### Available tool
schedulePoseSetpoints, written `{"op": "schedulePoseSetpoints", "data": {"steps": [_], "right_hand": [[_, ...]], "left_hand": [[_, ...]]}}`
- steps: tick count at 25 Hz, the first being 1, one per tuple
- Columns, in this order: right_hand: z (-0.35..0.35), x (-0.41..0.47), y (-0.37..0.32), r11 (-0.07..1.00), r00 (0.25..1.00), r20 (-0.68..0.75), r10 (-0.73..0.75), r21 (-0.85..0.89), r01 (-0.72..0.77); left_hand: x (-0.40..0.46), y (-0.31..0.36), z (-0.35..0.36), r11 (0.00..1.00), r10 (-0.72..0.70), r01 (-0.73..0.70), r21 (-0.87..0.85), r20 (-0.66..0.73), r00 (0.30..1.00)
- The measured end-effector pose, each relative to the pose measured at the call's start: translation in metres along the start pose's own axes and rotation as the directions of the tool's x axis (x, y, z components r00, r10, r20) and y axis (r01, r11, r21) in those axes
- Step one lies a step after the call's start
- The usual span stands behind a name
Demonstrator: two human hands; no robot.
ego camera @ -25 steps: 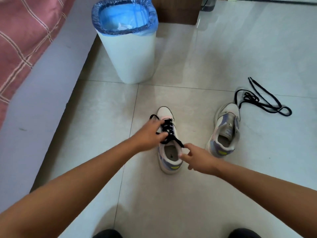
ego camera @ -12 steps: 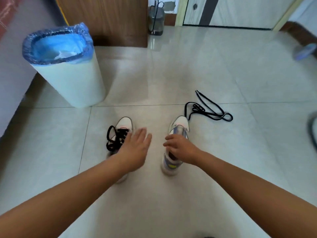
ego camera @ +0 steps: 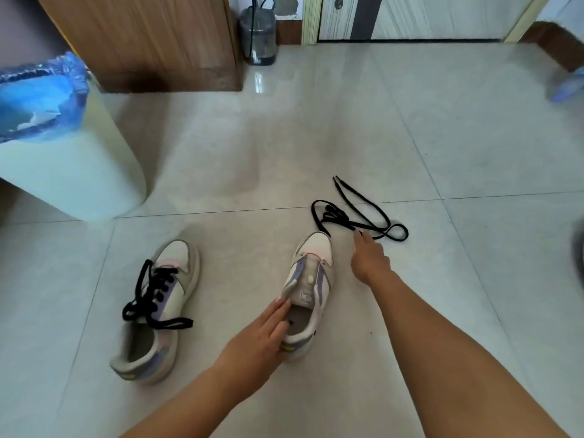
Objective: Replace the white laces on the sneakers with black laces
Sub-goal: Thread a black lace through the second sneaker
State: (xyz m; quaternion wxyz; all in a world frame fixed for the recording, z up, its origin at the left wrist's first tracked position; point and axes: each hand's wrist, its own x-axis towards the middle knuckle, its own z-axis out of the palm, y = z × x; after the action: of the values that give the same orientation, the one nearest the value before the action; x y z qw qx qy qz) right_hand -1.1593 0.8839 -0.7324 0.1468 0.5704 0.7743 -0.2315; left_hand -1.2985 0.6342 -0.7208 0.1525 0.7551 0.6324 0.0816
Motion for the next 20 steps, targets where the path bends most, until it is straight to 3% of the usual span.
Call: {"op": "schedulePoseSetpoints", "data": {"steps": [3,6,9,11,14,16,20], "right_hand": [[0.002,0.022,0.016,0.979,0.993,-0.082,-0.084,-0.193,0.067],[0.01,0.021,0.034,0.977,0.976,-0.209,-0.06,-0.214,0.014],[0.023,-0.003,0.042,1.0,0.993,-0.114,0.019,-0.008,-0.02],[-0.001,-0.015,0.035,0.95,1.0,0.009,0.01,0.311,-0.013],[-0.077,-0.043,0.005,0.758,0.986,0.045,-0.161,0.646,0.095],[-0.128,-0.077,-0.024,0.706,0.932,0.098,-0.35,0.681,0.194],[-0.192,-0.134,-0.084,0.665,0.823,0.132,-0.553,0.664,0.341]], "left_hand": [[0.003,0.0,-0.007,0.997,-0.007,0.007,0.071,-0.008,1.0],[0.004,0.007,-0.008,0.992,-0.1,0.096,0.077,0.054,0.993],[0.005,0.021,-0.008,0.99,-0.107,0.093,0.103,0.133,0.985],[0.006,0.03,-0.017,0.99,-0.088,0.076,0.12,0.097,0.991],[0.022,0.04,-0.073,0.965,-0.24,0.241,-0.106,0.017,0.971],[0.039,0.039,-0.124,0.887,-0.353,0.303,-0.349,-0.086,0.932],[0.078,0.028,-0.22,0.616,-0.337,0.243,-0.749,0.028,0.941]]}}
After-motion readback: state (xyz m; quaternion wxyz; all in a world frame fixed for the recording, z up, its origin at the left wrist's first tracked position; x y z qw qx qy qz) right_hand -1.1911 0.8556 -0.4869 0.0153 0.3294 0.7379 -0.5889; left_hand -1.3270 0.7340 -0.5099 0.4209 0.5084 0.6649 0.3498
